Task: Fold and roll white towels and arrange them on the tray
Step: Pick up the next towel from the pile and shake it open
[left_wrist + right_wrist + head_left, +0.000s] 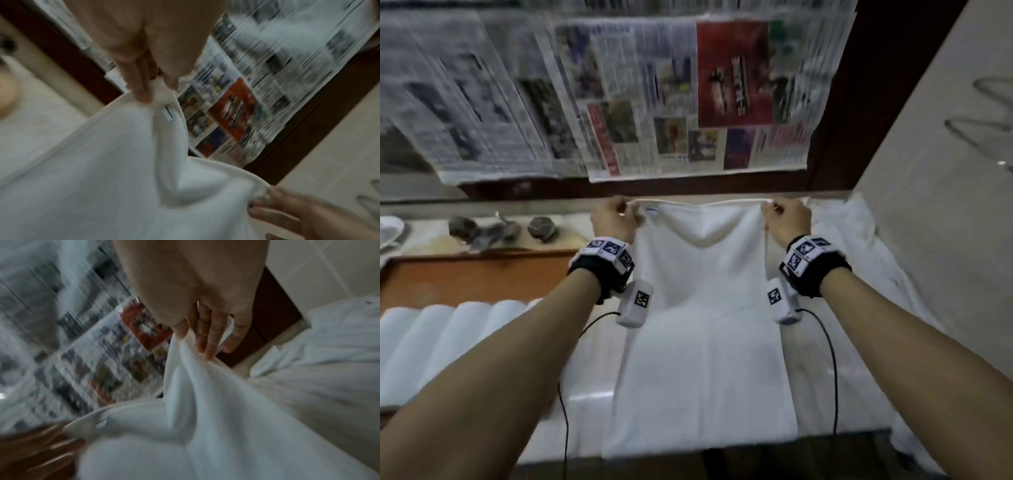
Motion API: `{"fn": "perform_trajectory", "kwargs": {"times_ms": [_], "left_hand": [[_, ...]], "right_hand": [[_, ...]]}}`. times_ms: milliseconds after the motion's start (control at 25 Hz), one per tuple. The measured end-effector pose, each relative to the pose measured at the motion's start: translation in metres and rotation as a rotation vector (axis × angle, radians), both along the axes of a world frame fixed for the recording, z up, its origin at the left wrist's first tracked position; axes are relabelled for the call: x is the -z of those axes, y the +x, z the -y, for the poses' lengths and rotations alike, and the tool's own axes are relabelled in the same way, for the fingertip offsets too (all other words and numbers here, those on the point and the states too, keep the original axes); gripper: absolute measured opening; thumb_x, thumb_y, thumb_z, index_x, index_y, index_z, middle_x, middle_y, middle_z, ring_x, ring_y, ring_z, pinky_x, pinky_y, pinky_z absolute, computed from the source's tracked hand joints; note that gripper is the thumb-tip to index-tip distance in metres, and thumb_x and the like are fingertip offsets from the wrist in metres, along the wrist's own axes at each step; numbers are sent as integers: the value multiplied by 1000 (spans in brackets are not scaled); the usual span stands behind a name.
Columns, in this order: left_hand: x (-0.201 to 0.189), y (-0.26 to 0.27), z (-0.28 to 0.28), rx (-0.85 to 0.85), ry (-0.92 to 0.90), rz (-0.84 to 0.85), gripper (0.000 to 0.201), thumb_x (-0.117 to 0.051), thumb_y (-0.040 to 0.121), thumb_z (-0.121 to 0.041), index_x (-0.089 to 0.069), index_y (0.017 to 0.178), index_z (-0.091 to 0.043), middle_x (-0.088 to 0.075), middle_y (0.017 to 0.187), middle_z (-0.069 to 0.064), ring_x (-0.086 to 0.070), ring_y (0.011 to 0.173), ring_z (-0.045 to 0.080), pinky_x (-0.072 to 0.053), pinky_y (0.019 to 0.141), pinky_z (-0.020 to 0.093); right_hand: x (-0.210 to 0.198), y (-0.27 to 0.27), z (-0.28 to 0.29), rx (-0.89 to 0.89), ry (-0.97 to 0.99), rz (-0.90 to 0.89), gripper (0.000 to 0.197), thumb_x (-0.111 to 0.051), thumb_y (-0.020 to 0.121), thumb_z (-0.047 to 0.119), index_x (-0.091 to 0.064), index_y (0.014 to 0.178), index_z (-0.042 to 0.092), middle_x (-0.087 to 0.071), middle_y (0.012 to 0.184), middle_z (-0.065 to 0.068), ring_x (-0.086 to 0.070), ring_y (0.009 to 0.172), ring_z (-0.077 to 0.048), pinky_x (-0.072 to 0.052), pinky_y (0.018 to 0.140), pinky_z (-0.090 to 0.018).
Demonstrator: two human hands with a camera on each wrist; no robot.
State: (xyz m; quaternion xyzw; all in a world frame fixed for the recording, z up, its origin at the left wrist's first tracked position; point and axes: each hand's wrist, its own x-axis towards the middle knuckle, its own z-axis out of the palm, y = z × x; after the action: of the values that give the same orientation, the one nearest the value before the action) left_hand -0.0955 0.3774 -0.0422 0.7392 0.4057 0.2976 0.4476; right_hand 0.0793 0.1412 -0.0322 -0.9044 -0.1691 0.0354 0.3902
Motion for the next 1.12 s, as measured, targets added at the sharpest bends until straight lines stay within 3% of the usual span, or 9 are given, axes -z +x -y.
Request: {"fn": "perform_trajectory", "kwargs": {"times_ms": [40,120,240,360,560,720,800,920,1120], "left_hand": [[28,-2,11,75,14,-190,38,-61,93,-27,-58,129,-14,-62,127,17,-60,116,31,-45,102,38],[95,-21,50,346,5,-580,68,-51,99,-32,-18,153,-5,-21,159,14,-25,145,28,-21,116,35],[175,-58,109,638,87,-905,71,-37,102,-42,0,155,-11,11,162,3,5,150,24,-4,120,46],[190,-64,114,607,114,-920,75,-34,102,-43,11,154,-15,23,159,0,19,147,23,9,117,48],[167,-30,100,556,59,-908,68,-32,103,-38,5,154,-12,16,161,3,13,149,25,4,118,50],[172,-54,137,781,189,-748,60,-21,105,-39,4,155,-18,21,158,-3,16,148,20,10,117,42],[186,-81,120,672,225,-810,62,-20,104,-42,9,154,-20,26,155,-5,19,147,18,14,117,40],[182,-105,82,295,46,-954,65,-20,104,-41,13,153,-13,25,158,3,20,147,20,12,118,49],[175,-97,149,823,202,-715,56,-15,105,-38,4,155,-21,27,152,-9,20,146,14,11,120,43]], "right_hand": [[30,-8,-2,-16,-104,-62,39,-56,94,34,-59,122,8,-63,114,-23,-58,108,-37,-47,88,-41],[97,-44,6,-215,-463,-230,75,-54,95,40,-17,152,8,-20,157,-18,-27,141,-35,-30,111,-49],[168,-103,34,-466,-668,-309,73,-41,101,42,0,155,15,16,161,-4,10,149,-22,-3,118,-53],[190,-103,40,-516,-641,-281,72,-37,102,39,7,154,17,25,159,-1,22,146,-19,11,116,-52],[171,-79,17,-541,-587,-245,63,-32,103,29,1,154,13,18,161,0,17,147,-19,10,117,-54],[181,-129,25,-751,-695,-112,61,-24,104,34,6,155,18,26,157,7,21,146,-16,8,115,-59],[191,-111,44,-650,-726,-178,65,-23,103,41,12,154,21,32,153,9,23,145,-13,9,116,-57],[186,-80,61,-251,-811,-301,69,-19,102,48,16,152,18,30,157,3,25,145,-19,12,112,-63],[181,-173,43,-786,-711,-108,61,-20,105,37,11,154,18,35,149,10,25,145,-15,10,114,-61]]}}
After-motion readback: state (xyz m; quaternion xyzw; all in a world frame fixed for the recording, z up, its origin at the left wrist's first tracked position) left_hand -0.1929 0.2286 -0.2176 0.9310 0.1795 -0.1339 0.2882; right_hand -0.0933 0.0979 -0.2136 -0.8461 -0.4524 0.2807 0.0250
